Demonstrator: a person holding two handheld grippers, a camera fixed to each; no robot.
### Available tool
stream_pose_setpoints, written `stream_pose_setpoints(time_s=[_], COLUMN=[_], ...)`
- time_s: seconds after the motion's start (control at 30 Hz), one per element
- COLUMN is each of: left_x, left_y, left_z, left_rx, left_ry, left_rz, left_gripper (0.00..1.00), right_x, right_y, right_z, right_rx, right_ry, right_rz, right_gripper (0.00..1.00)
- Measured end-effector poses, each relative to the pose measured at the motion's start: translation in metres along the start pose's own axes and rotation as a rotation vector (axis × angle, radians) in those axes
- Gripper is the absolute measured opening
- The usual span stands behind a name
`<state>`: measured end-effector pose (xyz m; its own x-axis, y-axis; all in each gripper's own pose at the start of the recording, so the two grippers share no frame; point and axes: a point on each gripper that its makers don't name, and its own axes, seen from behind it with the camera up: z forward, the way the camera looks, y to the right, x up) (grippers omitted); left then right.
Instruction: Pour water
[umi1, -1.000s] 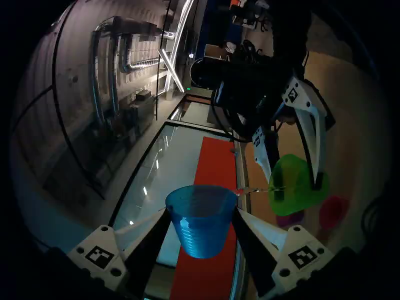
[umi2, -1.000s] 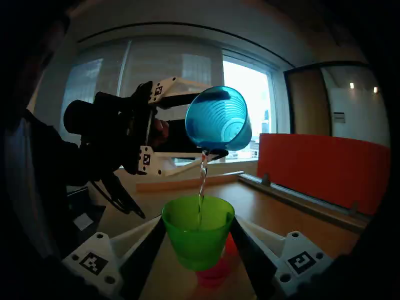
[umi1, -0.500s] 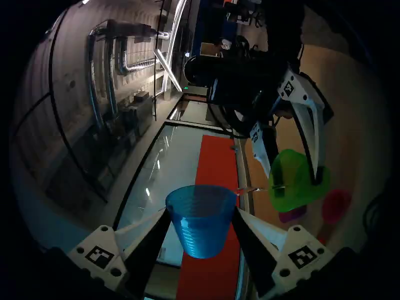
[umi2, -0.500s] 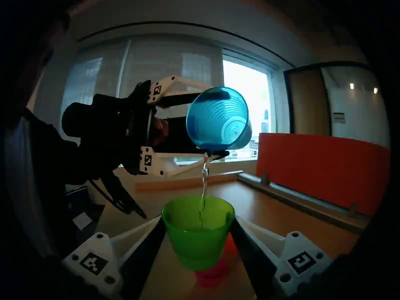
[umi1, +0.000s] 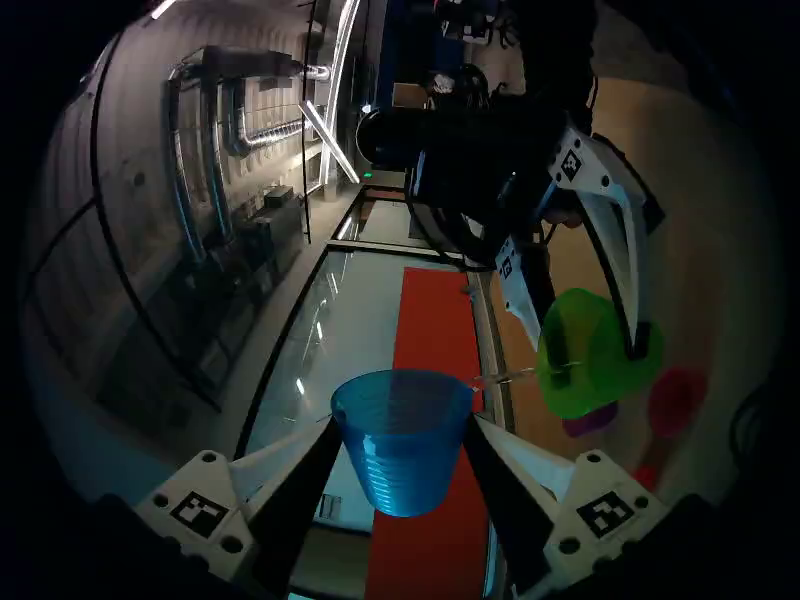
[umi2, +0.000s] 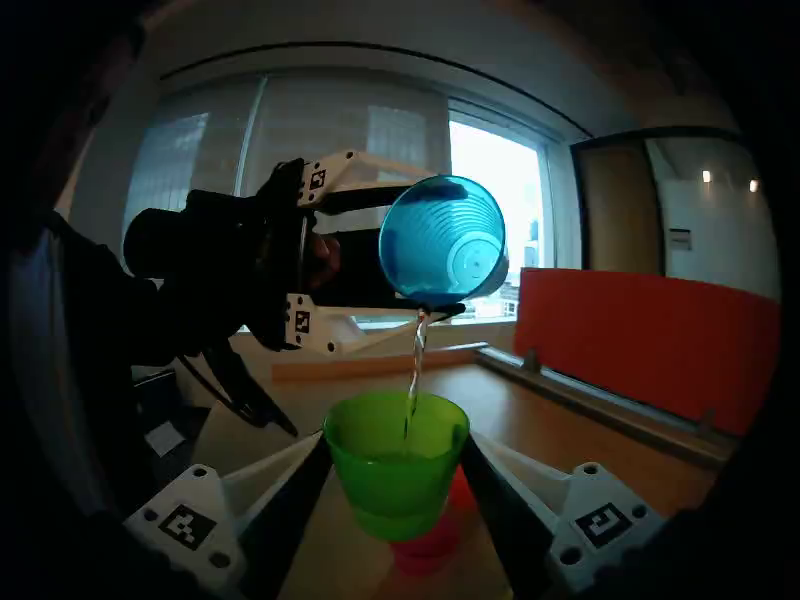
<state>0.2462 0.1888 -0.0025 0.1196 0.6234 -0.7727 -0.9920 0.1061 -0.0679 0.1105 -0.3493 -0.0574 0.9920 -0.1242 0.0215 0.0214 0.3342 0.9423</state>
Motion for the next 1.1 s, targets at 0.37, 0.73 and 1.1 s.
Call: stream_pose_setpoints(time_s=[0.37, 0.73, 1.1], left_x=[-0.0008, 0.0009, 0.0023], left_y=[0.0022, 0.0065, 0.0065], left_z=[-0.0005, -0.003, -0.0045], left_rx=[-0.005, -0.009, -0.006], left_ry=[-0.005, -0.011, -0.01], left_rz=[0.035, 0.072, 0.107], left_gripper=[0.85, 0.84, 0.84], right_x=[-0.0014, -0.0018, -0.0032], right_y=[-0.0011, 0.0005, 0.0018], right_z=[-0.0005, -0.0003, 0.0002], right_rx=[0.002, 0.0, -0.005], right_ry=[-0.002, -0.002, 0.0], right_rz=[-0.006, -0.006, 0.002], right_gripper=[0.89, 0.89, 0.89])
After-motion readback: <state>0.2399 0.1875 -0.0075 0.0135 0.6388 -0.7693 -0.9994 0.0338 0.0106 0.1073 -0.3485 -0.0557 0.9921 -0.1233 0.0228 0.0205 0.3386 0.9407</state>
